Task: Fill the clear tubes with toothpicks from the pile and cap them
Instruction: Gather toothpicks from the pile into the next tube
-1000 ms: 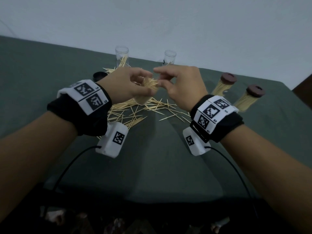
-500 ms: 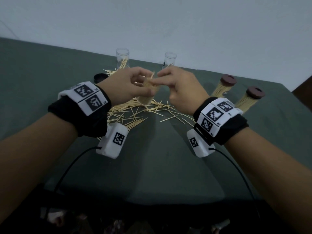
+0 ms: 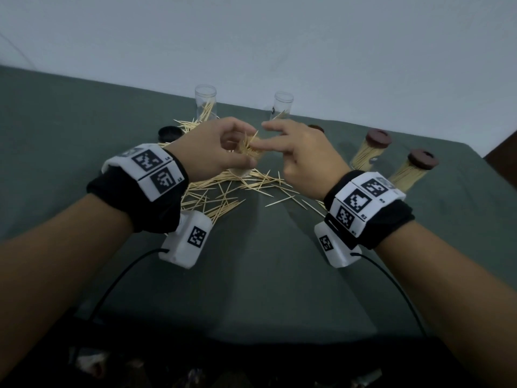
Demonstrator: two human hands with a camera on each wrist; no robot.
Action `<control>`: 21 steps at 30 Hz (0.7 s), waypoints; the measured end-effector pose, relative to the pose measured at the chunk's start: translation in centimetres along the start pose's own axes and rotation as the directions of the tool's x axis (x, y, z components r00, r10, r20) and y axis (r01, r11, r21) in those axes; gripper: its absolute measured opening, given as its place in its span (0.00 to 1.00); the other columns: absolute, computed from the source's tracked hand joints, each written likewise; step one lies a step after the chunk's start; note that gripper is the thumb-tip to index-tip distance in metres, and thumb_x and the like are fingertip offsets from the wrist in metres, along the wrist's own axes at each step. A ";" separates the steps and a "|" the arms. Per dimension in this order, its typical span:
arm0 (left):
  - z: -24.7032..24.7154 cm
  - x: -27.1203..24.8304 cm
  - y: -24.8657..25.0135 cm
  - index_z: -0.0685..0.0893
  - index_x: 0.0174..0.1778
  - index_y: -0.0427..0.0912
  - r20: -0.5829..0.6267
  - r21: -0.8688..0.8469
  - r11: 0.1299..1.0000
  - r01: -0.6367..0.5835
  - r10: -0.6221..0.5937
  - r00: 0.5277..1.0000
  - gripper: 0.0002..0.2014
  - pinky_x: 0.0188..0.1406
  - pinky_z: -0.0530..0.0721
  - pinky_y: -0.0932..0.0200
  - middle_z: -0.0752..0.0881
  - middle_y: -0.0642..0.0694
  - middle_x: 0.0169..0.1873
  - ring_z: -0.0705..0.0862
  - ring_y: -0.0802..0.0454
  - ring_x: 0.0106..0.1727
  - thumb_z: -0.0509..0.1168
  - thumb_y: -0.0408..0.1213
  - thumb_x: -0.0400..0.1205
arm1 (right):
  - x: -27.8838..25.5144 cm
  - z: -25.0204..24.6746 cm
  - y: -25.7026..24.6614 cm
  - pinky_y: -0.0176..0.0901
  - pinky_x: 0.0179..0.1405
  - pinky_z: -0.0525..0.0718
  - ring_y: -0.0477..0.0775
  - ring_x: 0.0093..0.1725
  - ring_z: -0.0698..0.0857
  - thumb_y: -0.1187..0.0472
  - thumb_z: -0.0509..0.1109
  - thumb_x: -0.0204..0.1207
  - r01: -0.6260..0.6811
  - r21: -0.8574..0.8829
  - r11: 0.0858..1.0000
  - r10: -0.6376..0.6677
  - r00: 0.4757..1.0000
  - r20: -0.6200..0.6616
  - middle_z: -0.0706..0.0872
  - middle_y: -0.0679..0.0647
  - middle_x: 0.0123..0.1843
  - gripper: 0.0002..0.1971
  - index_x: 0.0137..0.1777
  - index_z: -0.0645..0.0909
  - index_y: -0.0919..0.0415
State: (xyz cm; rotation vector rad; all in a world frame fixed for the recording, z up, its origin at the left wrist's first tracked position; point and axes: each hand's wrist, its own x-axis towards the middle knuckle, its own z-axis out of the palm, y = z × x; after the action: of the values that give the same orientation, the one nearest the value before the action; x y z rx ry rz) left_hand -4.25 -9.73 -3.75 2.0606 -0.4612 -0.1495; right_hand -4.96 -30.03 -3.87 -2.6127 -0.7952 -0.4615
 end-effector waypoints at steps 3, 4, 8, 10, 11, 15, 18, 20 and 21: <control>-0.1 0.1 -0.2 0.78 0.70 0.49 -0.014 0.007 1.000 0.009 -0.009 1.000 0.30 0.68 0.78 0.60 0.85 0.54 0.61 0.83 0.60 0.63 0.78 0.42 0.73 | 0.2 0.0 0.2 0.54 0.71 0.75 0.60 0.72 0.77 0.75 0.59 0.71 -0.032 0.028 0.999 0.035 0.996 -0.087 0.77 0.58 0.74 0.30 0.73 0.79 0.55; -0.1 0.1 -0.3 0.78 0.70 0.49 -0.015 0.003 1.000 0.013 -0.013 1.000 0.30 0.68 0.78 0.59 0.85 0.54 0.61 0.83 0.60 0.63 0.78 0.43 0.73 | 0.2 0.0 0.2 0.56 0.72 0.75 0.60 0.73 0.75 0.74 0.59 0.72 -0.042 0.023 0.999 0.044 0.995 -0.089 0.76 0.59 0.75 0.31 0.75 0.77 0.56; -0.1 0.2 -0.4 0.78 0.70 0.48 -0.007 -0.005 1.000 0.001 -0.001 1.000 0.29 0.70 0.79 0.56 0.85 0.54 0.61 0.84 0.59 0.63 0.78 0.42 0.73 | -0.2 0.3 0.4 0.55 0.72 0.74 0.62 0.71 0.76 0.78 0.60 0.69 -0.017 -0.002 1.000 0.017 0.999 0.040 0.69 0.60 0.80 0.34 0.72 0.80 0.48; -0.1 0.2 -0.5 0.78 0.70 0.46 -0.002 -0.014 1.000 -0.005 0.005 1.000 0.29 0.69 0.80 0.56 0.86 0.53 0.60 0.85 0.60 0.62 0.78 0.39 0.73 | -0.4 0.5 0.2 0.59 0.66 0.79 0.61 0.66 0.78 0.79 0.61 0.69 0.014 -0.005 1.000 -0.014 0.997 0.070 0.67 0.59 0.82 0.34 0.69 0.82 0.45; -0.1 0.2 -0.5 0.78 0.70 0.45 -0.002 -0.015 1.000 -0.004 0.004 1.000 0.29 0.68 0.80 0.58 0.86 0.53 0.60 0.85 0.61 0.61 0.78 0.38 0.73 | -0.4 0.5 0.2 0.59 0.64 0.80 0.59 0.64 0.78 0.79 0.61 0.69 0.014 0.003 1.000 -0.014 0.998 0.059 0.66 0.58 0.82 0.34 0.68 0.82 0.45; -0.3 0.3 -0.5 0.78 0.69 0.48 -0.017 0.013 1.000 -0.024 0.024 1.000 0.30 0.67 0.77 0.65 0.85 0.55 0.61 0.82 0.63 0.63 0.79 0.38 0.72 | -0.1 -0.2 0.0 0.52 0.66 0.77 0.55 0.63 0.78 0.78 0.61 0.68 -0.010 0.064 0.998 0.012 1.000 -0.028 0.67 0.56 0.80 0.28 0.56 0.88 0.48; -0.1 0.3 -0.5 0.78 0.69 0.48 0.003 0.049 0.998 -0.049 0.049 0.999 0.30 0.66 0.75 0.71 0.84 0.56 0.61 0.81 0.66 0.64 0.80 0.38 0.71 | -0.1 -0.3 -0.1 0.57 0.68 0.75 0.56 0.66 0.77 0.77 0.61 0.68 -0.050 0.020 0.999 0.049 0.998 0.038 0.67 0.55 0.81 0.28 0.55 0.87 0.45; 0.0 0.3 -0.5 0.78 0.68 0.48 0.008 0.058 0.996 -0.063 0.062 0.998 0.30 0.69 0.76 0.67 0.85 0.55 0.60 0.82 0.65 0.64 0.80 0.38 0.71 | -0.1 -0.1 0.0 0.57 0.70 0.75 0.58 0.68 0.77 0.77 0.62 0.68 -0.089 0.007 0.996 0.089 0.995 0.048 0.66 0.55 0.82 0.31 0.61 0.85 0.44; 0.0 0.3 -0.5 0.78 0.68 0.48 0.005 0.059 0.996 -0.065 0.064 0.998 0.30 0.69 0.76 0.67 0.85 0.54 0.61 0.82 0.64 0.64 0.80 0.38 0.71 | -0.2 -0.2 -0.1 0.53 0.71 0.73 0.59 0.70 0.76 0.77 0.61 0.68 -0.097 0.019 0.995 0.096 0.995 0.038 0.66 0.55 0.82 0.31 0.62 0.85 0.44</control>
State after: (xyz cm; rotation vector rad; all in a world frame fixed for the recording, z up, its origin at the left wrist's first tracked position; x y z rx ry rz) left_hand -3.83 -9.64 -4.15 2.1008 -0.5392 -0.1015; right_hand -5.16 -30.13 -3.79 -2.6337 -0.6774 -0.3770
